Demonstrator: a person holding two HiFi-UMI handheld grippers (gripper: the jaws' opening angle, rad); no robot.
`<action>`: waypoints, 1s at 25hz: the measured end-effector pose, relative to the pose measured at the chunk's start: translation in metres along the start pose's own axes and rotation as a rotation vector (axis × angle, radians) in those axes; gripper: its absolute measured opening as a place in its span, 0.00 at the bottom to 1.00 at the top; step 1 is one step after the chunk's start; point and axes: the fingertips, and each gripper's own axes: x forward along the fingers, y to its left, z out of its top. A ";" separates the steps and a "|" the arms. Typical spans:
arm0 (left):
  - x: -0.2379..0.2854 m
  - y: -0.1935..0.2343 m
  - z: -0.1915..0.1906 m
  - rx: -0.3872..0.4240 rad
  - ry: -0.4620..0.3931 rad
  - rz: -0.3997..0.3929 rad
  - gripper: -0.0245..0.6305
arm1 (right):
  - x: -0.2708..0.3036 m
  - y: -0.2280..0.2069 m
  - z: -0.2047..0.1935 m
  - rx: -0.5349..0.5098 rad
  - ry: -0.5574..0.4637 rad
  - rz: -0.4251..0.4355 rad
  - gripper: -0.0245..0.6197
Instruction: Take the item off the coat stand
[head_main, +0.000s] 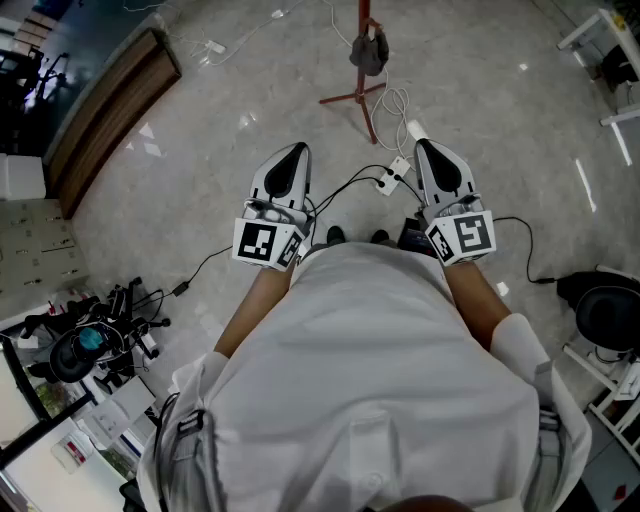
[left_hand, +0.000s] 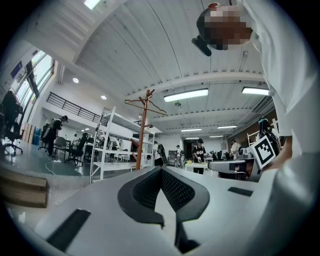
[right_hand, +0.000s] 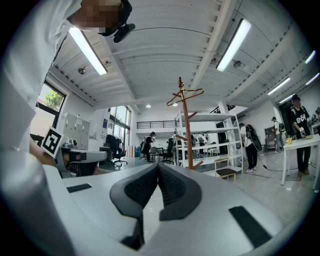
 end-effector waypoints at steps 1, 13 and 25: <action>0.002 0.002 0.000 -0.005 -0.003 0.009 0.05 | 0.001 -0.005 0.001 -0.002 -0.006 -0.002 0.07; 0.019 0.008 -0.017 -0.036 0.050 -0.013 0.05 | 0.000 -0.038 -0.002 -0.003 -0.032 0.009 0.07; 0.031 -0.007 -0.023 -0.095 0.057 -0.028 0.05 | -0.013 -0.065 -0.010 0.075 -0.065 0.042 0.07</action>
